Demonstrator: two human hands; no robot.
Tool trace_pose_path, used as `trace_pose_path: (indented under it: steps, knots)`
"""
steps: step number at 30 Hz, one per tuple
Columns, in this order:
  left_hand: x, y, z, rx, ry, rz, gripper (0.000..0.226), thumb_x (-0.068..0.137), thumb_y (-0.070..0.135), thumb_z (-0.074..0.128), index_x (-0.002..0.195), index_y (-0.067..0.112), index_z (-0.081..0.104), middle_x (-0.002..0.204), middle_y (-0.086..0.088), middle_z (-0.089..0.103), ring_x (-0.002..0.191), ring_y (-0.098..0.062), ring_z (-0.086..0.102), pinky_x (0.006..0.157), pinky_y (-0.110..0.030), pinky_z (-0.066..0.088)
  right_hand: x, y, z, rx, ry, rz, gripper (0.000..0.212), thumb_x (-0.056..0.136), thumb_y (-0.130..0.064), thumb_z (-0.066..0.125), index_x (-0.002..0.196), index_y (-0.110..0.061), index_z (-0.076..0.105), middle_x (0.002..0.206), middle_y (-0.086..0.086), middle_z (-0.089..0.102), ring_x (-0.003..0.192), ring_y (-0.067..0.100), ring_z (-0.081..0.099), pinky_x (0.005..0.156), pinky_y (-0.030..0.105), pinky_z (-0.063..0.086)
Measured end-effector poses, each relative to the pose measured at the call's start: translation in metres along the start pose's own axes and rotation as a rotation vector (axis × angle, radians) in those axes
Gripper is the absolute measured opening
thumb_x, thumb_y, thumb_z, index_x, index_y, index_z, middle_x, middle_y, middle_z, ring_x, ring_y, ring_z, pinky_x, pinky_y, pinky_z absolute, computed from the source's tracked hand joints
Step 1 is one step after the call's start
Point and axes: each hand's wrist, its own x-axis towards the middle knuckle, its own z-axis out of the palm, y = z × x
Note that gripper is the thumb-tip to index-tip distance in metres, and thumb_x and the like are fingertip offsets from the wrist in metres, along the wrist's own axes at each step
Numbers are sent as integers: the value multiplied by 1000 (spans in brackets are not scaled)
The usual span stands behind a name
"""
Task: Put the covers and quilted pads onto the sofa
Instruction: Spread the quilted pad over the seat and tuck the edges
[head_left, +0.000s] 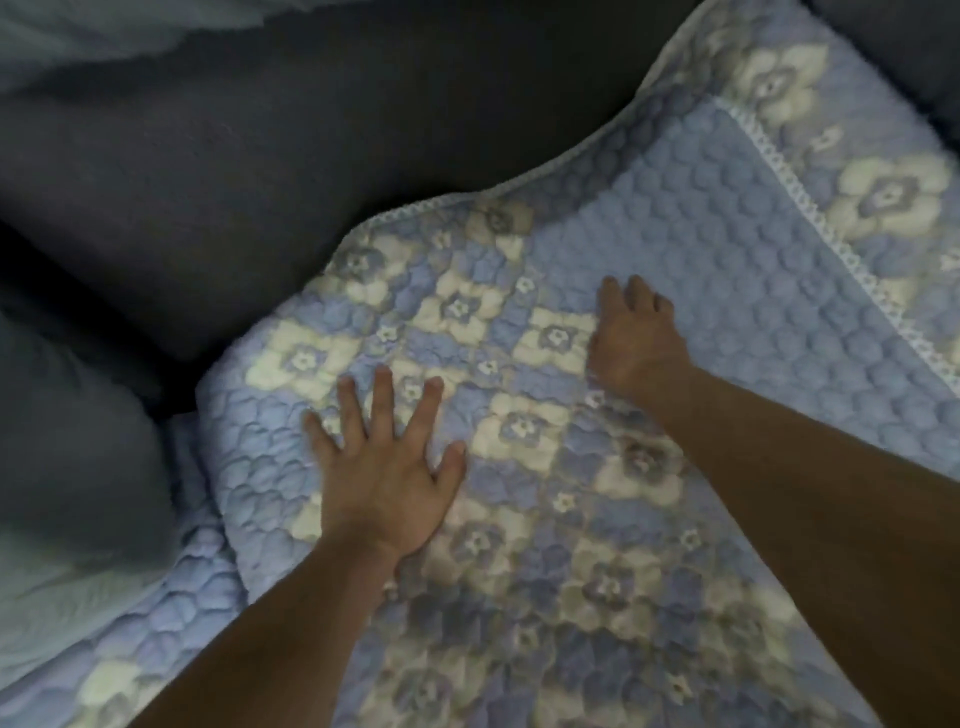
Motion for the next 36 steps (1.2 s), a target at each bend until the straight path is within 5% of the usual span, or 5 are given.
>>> trace_pose_path:
  steps: [13, 18, 24, 30, 36]
  knots:
    - [105, -18, 4, 2, 219, -108, 68, 92, 60, 23, 156, 36, 25, 160, -8, 29, 145, -39, 23, 114, -68, 12, 149, 33, -26, -199, 326, -46, 86, 94, -7, 51, 159, -18, -5, 165, 16, -5, 126, 53, 46, 91, 57, 47]
    - [103, -24, 2, -22, 271, -93, 67, 91, 54, 31, 153, 30, 37, 154, -8, 39, 141, -38, 32, 114, -67, 15, 172, 20, -36, -337, 284, -45, 63, 96, -4, 39, 154, -6, 14, 152, 24, 28, 124, 51, 50, 88, 61, 47]
    - [103, -24, 2, -23, 308, -83, 65, 89, 49, 39, 150, 26, 44, 151, -9, 42, 139, -38, 36, 115, -66, 15, 176, -2, -49, -500, 142, -14, 37, 95, -1, 48, 131, 0, 56, 133, 22, 57, 122, 42, 56, 94, 51, 49]
    - [101, -25, -3, -61, 376, -77, 64, 86, 44, 43, 145, 20, 49, 151, -14, 39, 137, -39, 38, 116, -64, 16, 170, 5, -55, -526, 448, -115, 30, 96, 2, 42, 126, 8, 44, 123, 32, 49, 96, 49, 63, 63, 45, 44]
    - [108, -27, 3, -79, 393, -75, 67, 84, 44, 48, 146, 20, 49, 154, -16, 37, 138, -40, 38, 117, -63, 18, 198, 6, -20, -326, 509, 7, 33, 97, -1, 39, 126, 14, 45, 121, 43, 47, 101, 57, 55, 72, 60, 47]
